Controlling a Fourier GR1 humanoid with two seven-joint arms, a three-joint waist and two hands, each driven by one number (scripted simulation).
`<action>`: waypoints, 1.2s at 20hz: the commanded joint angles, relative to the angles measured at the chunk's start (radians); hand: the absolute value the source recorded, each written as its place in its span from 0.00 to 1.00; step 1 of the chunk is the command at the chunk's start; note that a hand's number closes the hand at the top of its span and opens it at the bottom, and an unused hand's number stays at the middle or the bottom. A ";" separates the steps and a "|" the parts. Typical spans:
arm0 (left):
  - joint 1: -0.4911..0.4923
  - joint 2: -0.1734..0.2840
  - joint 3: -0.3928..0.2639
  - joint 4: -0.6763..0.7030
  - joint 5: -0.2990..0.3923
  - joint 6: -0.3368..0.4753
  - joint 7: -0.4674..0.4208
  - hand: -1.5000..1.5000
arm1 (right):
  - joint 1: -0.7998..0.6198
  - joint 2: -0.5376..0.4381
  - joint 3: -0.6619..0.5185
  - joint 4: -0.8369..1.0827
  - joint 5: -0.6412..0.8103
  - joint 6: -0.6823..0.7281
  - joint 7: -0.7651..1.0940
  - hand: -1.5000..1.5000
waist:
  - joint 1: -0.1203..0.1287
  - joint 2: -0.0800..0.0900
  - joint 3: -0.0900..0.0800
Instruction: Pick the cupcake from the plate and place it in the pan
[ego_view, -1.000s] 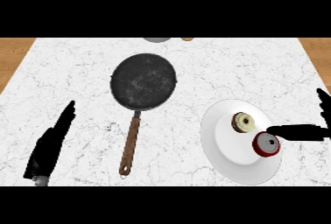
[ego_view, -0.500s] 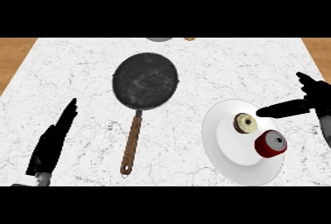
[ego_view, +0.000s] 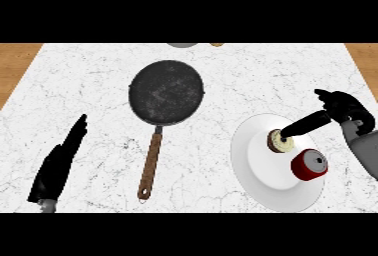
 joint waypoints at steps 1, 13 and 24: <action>0.026 0.008 0.001 -0.046 -0.001 -0.016 0.008 0.50 | -0.081 0.025 0.021 0.087 -0.026 0.107 0.169 0.00 | 0.005 -0.001 0.000; 0.057 -0.016 0.025 -0.062 -0.024 -0.017 0.016 0.50 | -0.118 0.134 0.078 0.274 -0.016 0.129 0.147 0.00 | -0.008 -0.002 0.001; 0.023 -0.043 0.063 -0.023 -0.038 -0.039 0.029 0.50 | -0.153 0.170 0.066 0.304 -0.015 0.164 0.204 0.00 | -0.018 -0.005 0.000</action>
